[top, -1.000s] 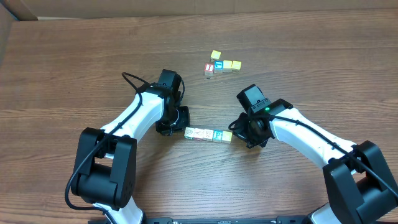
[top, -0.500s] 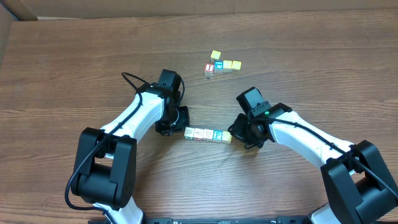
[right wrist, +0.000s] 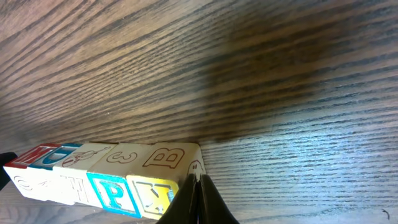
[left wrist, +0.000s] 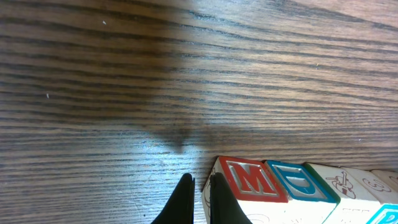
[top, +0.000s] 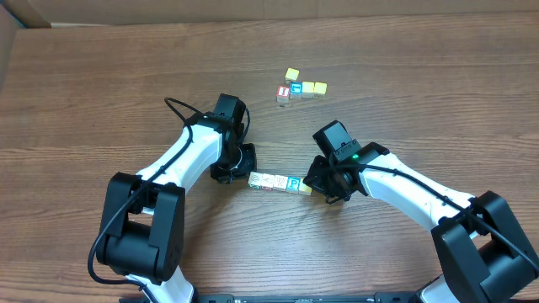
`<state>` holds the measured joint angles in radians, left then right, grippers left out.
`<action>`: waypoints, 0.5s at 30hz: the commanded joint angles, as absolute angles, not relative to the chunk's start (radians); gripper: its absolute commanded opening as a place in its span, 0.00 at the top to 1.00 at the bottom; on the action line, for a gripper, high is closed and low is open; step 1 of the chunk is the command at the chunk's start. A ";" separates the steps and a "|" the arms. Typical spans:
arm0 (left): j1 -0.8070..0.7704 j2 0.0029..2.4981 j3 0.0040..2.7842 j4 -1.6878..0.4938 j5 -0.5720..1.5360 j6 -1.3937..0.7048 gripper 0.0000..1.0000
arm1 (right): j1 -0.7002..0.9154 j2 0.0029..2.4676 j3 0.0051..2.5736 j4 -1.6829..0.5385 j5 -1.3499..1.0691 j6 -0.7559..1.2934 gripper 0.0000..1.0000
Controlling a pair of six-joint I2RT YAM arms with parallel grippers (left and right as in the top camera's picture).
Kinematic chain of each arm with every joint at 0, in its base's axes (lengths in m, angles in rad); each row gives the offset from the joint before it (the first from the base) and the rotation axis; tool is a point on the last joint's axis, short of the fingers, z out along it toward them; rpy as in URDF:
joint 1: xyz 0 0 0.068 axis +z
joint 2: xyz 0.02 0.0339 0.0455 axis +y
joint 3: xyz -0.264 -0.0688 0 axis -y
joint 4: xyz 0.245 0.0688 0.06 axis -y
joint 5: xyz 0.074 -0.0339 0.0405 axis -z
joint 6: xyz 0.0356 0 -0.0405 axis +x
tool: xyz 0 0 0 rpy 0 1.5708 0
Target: Flip 5 blocks
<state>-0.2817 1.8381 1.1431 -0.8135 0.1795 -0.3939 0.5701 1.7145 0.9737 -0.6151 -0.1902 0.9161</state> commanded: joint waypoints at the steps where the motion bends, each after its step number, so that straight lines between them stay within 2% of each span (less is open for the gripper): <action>1: -0.285 1.844 1.135 -0.818 0.176 -0.414 0.96 | 0.577 1.717 0.970 -0.619 -0.174 0.913 0.96; 15: -0.285 1.844 1.135 -0.816 0.177 -0.411 0.96 | 0.577 1.717 0.970 -0.637 -0.196 0.914 0.96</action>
